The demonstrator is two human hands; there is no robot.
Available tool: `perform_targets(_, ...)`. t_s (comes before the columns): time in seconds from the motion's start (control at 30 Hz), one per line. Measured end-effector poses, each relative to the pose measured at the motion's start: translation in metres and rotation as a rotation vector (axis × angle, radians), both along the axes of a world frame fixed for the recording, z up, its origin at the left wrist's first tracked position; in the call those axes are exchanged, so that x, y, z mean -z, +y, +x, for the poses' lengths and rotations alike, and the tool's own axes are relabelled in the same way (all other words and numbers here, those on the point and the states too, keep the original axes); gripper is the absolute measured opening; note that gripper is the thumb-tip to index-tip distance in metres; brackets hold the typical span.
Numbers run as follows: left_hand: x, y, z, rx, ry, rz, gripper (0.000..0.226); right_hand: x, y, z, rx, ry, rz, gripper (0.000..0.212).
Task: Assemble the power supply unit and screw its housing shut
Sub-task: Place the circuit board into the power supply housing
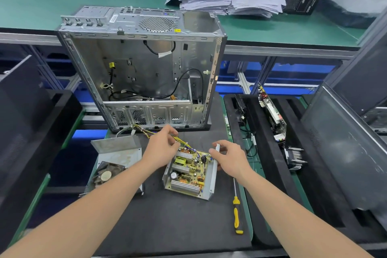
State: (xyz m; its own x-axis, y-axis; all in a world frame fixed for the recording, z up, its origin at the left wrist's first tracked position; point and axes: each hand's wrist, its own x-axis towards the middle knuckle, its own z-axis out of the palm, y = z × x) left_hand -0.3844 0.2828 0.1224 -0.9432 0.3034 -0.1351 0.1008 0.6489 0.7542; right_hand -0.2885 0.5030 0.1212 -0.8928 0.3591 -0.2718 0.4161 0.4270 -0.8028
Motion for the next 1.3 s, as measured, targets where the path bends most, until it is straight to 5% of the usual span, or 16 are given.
perform_targets(0.13,0.003,-0.002,0.006,-0.091,-0.043,0.093,0.021,0.000,-0.004,-0.004,-0.062,-0.026,0.231,0.037)
perform_targets(0.4,0.007,-0.004,0.012,-0.118,-0.024,0.084,0.008,-0.009,-0.008,-0.002,-0.101,-0.035,0.272,0.039)
perform_targets(0.5,0.008,-0.002,0.012,-0.035,0.011,-0.017,0.007,-0.010,-0.007,0.003,-0.101,-0.026,0.270,0.040)
perform_targets(0.6,0.008,-0.002,0.017,0.079,0.258,-0.075,0.020,-0.011,-0.006,0.009,-0.066,-0.004,0.260,0.041)
perform_targets(0.7,0.004,-0.007,0.027,0.468,0.571,0.005,0.021,-0.011,-0.006,0.017,-0.038,0.014,0.258,0.046)
perform_targets(0.83,0.008,-0.016,0.031,0.944,0.662,-0.374,0.041,-0.009,-0.011,0.025,-0.110,-0.016,0.257,0.073)
perform_targets(0.97,0.020,-0.022,0.032,0.948,0.638,-0.391,0.023,-0.008,-0.014,0.024,-0.126,-0.027,0.270,0.082)
perform_targets(1.3,0.019,-0.024,0.035,0.913,0.518,-0.379,0.023,-0.007,-0.013,0.021,-0.126,-0.037,0.278,0.085)
